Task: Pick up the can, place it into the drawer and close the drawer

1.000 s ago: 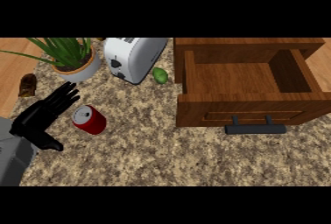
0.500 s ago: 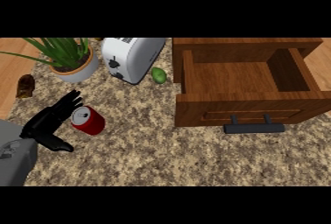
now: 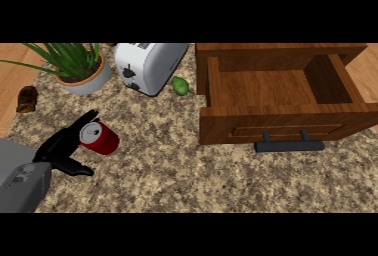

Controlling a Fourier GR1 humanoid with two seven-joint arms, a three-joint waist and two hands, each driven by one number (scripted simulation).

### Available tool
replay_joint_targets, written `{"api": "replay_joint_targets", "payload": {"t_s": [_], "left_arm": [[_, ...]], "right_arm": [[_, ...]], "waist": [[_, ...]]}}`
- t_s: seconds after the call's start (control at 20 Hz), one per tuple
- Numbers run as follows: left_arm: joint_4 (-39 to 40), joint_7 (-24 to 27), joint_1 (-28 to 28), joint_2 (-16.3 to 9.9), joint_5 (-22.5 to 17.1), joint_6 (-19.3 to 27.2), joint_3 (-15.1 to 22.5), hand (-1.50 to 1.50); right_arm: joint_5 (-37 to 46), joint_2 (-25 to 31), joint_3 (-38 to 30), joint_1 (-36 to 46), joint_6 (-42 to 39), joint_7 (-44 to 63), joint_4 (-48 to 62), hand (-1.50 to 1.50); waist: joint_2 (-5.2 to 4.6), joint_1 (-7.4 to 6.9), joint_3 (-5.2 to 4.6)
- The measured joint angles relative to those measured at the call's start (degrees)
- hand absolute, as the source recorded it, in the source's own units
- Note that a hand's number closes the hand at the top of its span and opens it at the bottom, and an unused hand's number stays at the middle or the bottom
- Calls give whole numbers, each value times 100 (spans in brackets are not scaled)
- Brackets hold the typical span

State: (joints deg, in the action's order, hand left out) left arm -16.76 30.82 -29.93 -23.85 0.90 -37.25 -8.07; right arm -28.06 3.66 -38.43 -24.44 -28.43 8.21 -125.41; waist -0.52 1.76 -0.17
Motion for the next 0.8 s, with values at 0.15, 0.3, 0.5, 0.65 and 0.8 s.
{"api": "replay_joint_targets", "payload": {"t_s": [0.15,0.3,0.5,0.65,0.8], "left_arm": [[186,13,-88,62,13,-20,-9,-150],[331,-43,-261,130,-17,-28,-59,-150],[518,-157,-430,217,-136,-87,-191,150],[541,-222,-436,315,-165,-242,-196,150],[533,-399,-524,396,-173,-432,-170,150]], "right_arm": [[-91,29,-62,-30,-35,62,-43,-150],[-175,33,-95,-69,-55,150,-113,-150],[-171,45,-119,-18,-75,190,-69,-150],[-263,-3,-130,-88,-78,288,-176,-150],[-319,60,-144,33,-14,374,-137,-150]], "waist": [[-4,14,-2],[-6,27,-3],[-12,32,-3],[-4,20,-1],[-1,-2,1]]}}
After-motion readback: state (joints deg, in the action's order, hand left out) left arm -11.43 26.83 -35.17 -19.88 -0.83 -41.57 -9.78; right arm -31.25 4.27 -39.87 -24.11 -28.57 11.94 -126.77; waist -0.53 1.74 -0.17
